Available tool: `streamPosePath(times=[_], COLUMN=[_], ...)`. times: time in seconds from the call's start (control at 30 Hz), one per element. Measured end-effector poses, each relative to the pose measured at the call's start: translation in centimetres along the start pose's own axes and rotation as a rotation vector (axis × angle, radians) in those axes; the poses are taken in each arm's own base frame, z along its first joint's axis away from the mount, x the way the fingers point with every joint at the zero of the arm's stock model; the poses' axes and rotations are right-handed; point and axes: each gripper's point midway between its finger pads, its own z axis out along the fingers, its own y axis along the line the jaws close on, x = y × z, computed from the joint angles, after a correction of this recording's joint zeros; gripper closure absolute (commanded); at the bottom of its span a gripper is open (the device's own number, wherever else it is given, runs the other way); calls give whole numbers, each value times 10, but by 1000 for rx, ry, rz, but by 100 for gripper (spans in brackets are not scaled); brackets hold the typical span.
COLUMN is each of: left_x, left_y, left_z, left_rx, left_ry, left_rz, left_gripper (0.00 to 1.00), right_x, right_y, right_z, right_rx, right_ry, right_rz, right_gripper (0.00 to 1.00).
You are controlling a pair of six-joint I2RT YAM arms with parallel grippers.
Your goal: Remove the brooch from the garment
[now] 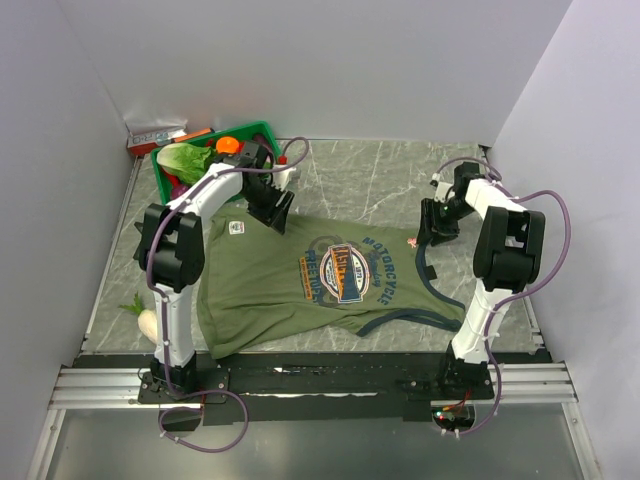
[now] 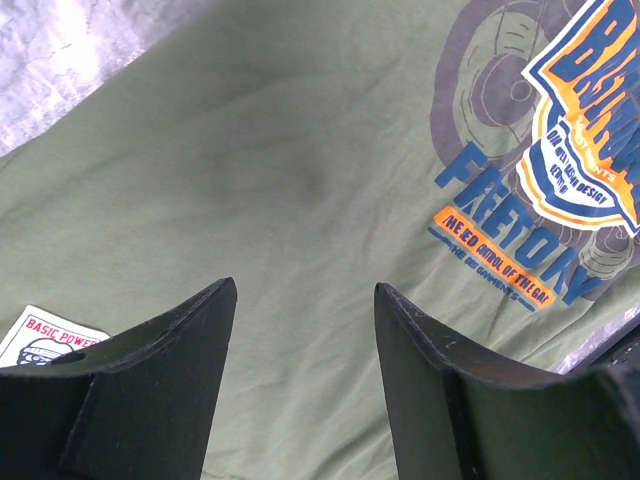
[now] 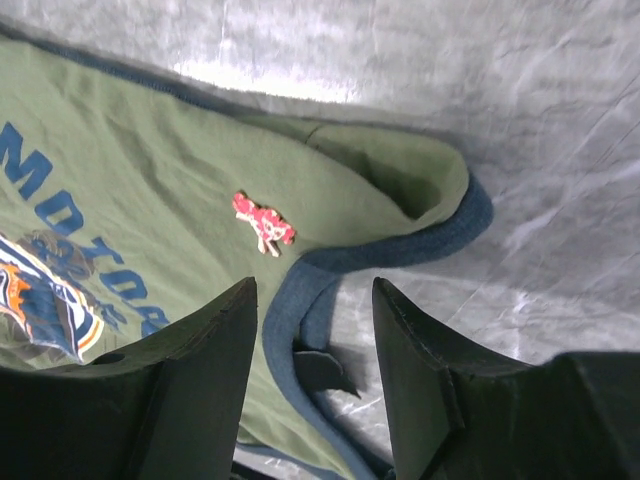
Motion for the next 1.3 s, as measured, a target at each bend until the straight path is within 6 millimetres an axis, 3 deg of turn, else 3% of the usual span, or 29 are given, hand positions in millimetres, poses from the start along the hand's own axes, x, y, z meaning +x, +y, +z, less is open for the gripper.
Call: streamPosePath(times=[0.2, 0.3, 0.47, 0.7, 0.97, 1.2, 1.3], left_x=[0, 1, 1, 2, 3, 6, 7], left_y=[-3, -3, -2, -1, -1, -1, -1], left_z=[2, 2, 2, 2, 2, 2, 1], left_rx=[-8, -13, -21, -30, -28, -26, -25], left_ry=[8, 11, 16, 19, 22, 34, 38], left_rz=[11, 16, 22, 21, 20, 27, 31], left_gripper=[37, 37, 37, 37, 37, 37, 37], right_x=[1, -3, -23, -15, 8, 6, -3], right_y=[9, 11, 9, 7, 6, -1, -4], right_z=[0, 1, 5, 6, -3, -2, 2], right_rx=[-53, -72, -82, -73, -50, -22, -21], right_ry=[2, -12, -40, -5, 37, 38, 32], right_rz=[-3, -11, -26, -20, 1, 20, 18], right_gripper=[44, 50, 52, 53, 49, 47, 48])
